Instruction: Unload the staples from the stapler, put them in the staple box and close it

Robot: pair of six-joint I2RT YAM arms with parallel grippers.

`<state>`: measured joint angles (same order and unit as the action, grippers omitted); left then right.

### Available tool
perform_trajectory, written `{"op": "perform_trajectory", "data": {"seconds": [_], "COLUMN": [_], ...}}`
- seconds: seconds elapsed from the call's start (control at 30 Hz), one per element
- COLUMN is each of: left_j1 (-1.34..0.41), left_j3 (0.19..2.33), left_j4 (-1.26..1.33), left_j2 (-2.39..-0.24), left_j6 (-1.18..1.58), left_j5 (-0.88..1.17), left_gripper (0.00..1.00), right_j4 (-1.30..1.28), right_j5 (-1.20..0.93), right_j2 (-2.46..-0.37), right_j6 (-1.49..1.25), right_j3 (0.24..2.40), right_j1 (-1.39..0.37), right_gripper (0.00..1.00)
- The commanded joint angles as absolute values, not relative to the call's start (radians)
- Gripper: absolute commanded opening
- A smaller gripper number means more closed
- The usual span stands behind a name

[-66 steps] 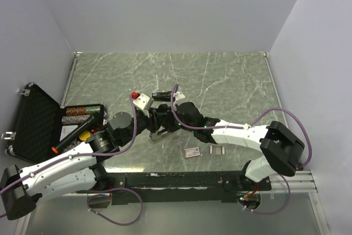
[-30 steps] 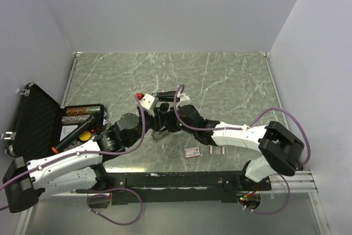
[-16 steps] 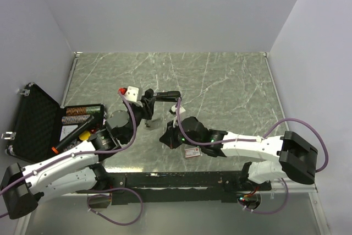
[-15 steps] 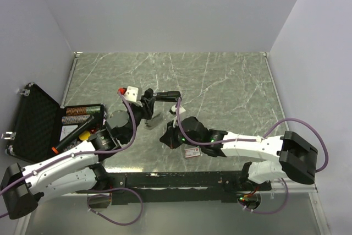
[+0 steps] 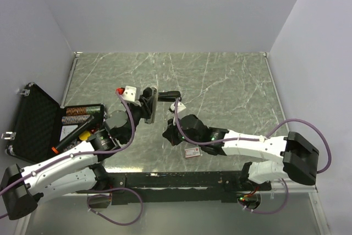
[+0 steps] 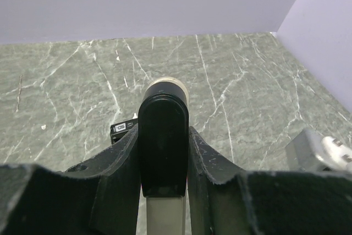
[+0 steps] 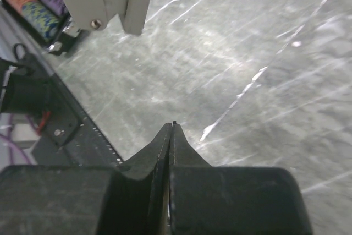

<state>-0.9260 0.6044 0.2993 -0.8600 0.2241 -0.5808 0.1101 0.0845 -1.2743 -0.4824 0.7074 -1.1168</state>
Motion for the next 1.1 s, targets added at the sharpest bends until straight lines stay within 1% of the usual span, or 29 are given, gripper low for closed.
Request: {"op": "perform_trajectory", "data": {"seconds": [0.0, 0.17, 0.27, 0.37, 0.63, 0.87, 0.93, 1.07], "left_j1": [-0.928, -0.928, -0.928, -0.928, -0.928, -0.930, -0.931, -0.930], "left_j3": [0.646, 0.649, 0.661, 0.673, 0.681, 0.752, 0.767, 0.778], "left_j4": [0.359, 0.328, 0.292, 0.249, 0.154, 0.063, 0.055, 0.049], "left_j2": [-0.830, -0.819, -0.818, -0.804, -0.732, -0.781, -0.796, -0.798], "left_j6": [0.241, 0.252, 0.250, 0.241, 0.175, 0.120, 0.110, 0.097], "left_j5": [-0.583, -0.542, -0.474, -0.356, -0.037, 0.213, 0.259, 0.333], "left_gripper": [0.01, 0.01, 0.01, 0.01, 0.01, 0.01, 0.01, 0.01], "right_j4": [0.078, 0.054, 0.031, 0.005, -0.193, -0.279, -0.279, -0.282], "right_j5": [0.164, 0.195, 0.195, 0.196, 0.138, 0.006, -0.070, -0.120], "right_j2": [-1.218, -1.189, -1.167, -1.117, -0.954, -0.887, -0.888, -0.885], "right_j6": [-0.391, -0.322, -0.284, -0.252, -0.155, -0.133, -0.138, -0.149], "right_j3": [0.781, 0.830, 0.865, 0.888, 0.949, 0.995, 1.000, 1.006], "right_j1": [-1.103, -1.077, -1.057, -1.032, -0.997, -0.980, -0.980, -0.980], "right_gripper": [0.00, 0.00, 0.00, 0.00, 0.00, 0.00, 0.00, 0.00]}}
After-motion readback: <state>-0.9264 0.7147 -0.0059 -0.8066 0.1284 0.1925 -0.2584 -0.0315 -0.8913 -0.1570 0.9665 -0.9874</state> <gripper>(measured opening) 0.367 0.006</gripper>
